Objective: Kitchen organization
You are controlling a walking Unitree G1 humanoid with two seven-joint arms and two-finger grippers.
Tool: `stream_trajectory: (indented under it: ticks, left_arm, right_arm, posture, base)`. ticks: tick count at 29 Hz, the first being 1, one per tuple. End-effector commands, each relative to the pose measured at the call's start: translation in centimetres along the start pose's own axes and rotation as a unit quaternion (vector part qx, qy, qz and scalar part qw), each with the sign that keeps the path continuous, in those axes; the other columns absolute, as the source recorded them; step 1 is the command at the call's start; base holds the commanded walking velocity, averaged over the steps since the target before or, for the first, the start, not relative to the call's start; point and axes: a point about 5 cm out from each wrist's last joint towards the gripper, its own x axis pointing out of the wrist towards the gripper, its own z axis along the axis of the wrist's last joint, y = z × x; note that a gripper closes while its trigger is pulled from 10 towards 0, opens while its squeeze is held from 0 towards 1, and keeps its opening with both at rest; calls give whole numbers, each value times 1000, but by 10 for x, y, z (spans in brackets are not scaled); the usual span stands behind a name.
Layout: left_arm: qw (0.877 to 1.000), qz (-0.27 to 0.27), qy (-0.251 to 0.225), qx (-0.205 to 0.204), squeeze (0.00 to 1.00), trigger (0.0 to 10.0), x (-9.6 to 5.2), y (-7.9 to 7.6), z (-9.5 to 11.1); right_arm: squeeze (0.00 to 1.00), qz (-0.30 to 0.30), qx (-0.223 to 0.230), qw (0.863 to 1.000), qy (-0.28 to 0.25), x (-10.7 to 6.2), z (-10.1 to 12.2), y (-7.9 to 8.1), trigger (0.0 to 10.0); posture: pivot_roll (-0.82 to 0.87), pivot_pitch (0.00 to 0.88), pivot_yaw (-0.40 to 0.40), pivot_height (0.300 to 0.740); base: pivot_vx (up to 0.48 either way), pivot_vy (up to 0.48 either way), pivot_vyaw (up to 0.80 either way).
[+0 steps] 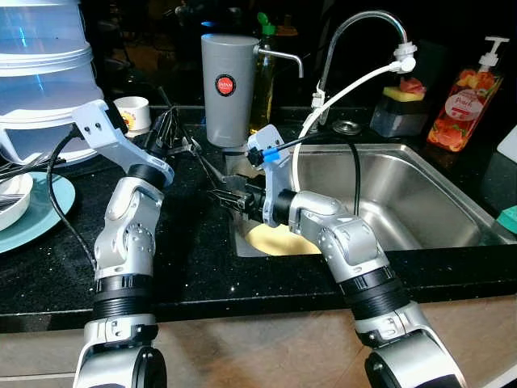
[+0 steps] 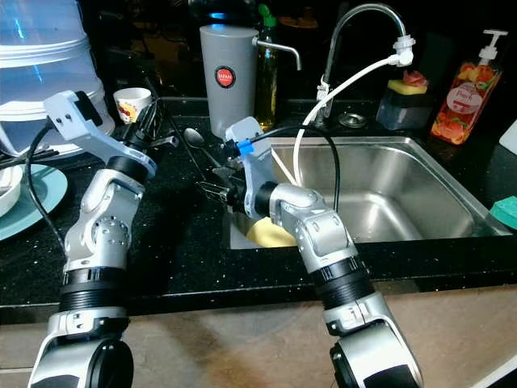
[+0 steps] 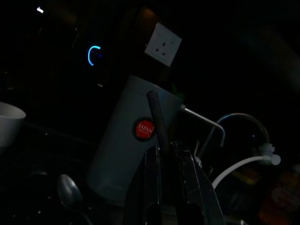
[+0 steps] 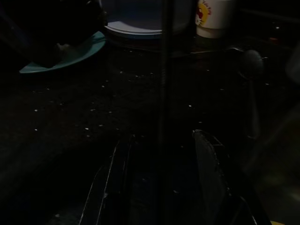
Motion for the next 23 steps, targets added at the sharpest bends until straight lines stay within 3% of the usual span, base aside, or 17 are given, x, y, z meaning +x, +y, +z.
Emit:
stream_trajectory:
  ticks: [1,9,10,11,12,23]
  left_arm:
    - [1000,-19,-2,-7,0,0,-1,-8,0]
    - [1000,-23,-2,-15,0,0,-3,-11,-1]
    - [1000,-23,-2,-16,0,0,-3,-11,-1]
    - [1000,-23,-2,-16,0,0,-3,-11,-1]
    - [1000,-23,-1,-16,0,0,-3,-11,-1]
    - [1000,-23,2,-13,0,0,-3,-11,-2]
  right_arm:
    - [0,5,14,1000,4,3,-8,3,10000]
    - [0,5,34,999,10,5,-18,5,10000]
    - [0,6,39,999,9,5,-19,4,3647]
    - [0,6,39,999,9,5,-19,4,3647]
    - [0,6,43,999,8,5,-19,4,0]
    - [0,5,50,999,3,4,-19,2,0]
  posture:
    - [53,0,-8,740]
    - [53,0,-14,740]
    - [53,0,-14,740]
    - [53,0,-14,740]
    - [53,0,-14,740]
    - [53,0,-13,740]
  base:
    - [0,0,0]
    - [0,0,0]
    - [0,0,0]
    - [0,0,0]
    - [0,0,0]
    - [0,0,0]
